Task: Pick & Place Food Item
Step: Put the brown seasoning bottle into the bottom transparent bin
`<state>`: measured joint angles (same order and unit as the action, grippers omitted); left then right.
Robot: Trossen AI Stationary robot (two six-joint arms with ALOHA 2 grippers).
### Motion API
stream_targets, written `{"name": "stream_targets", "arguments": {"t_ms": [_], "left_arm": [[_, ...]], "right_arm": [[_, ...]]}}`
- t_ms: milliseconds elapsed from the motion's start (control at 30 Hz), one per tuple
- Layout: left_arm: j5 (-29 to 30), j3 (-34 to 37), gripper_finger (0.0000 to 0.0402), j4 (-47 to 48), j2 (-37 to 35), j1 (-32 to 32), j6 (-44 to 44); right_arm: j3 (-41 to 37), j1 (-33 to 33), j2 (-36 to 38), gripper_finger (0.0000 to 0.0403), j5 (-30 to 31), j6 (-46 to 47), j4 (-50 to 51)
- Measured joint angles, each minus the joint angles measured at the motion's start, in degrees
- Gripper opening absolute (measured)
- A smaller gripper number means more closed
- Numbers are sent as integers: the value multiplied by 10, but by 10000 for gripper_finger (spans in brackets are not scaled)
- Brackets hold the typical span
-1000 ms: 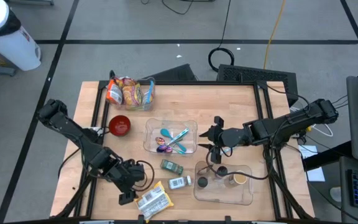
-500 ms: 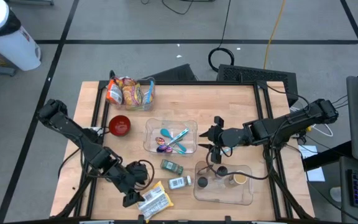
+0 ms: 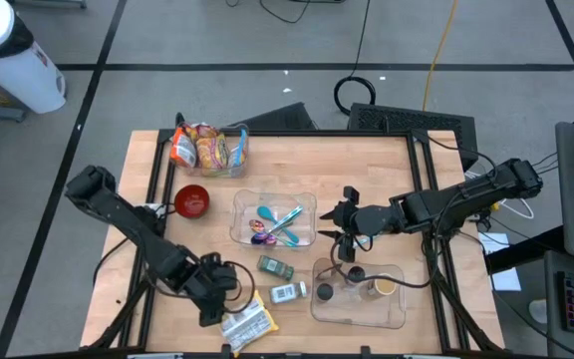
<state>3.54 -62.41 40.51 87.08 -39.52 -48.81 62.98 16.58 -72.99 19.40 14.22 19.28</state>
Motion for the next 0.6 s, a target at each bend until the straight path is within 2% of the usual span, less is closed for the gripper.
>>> {"name": "stream_targets", "arguments": {"t_ms": [333,600], "left_arm": [[0,0,361,25,74,-18,22],[44,0,361,37,102,-27,16]], "right_arm": [[0,0,0,164,0,0,10],[0,0,0,164,0,0,10]]}}
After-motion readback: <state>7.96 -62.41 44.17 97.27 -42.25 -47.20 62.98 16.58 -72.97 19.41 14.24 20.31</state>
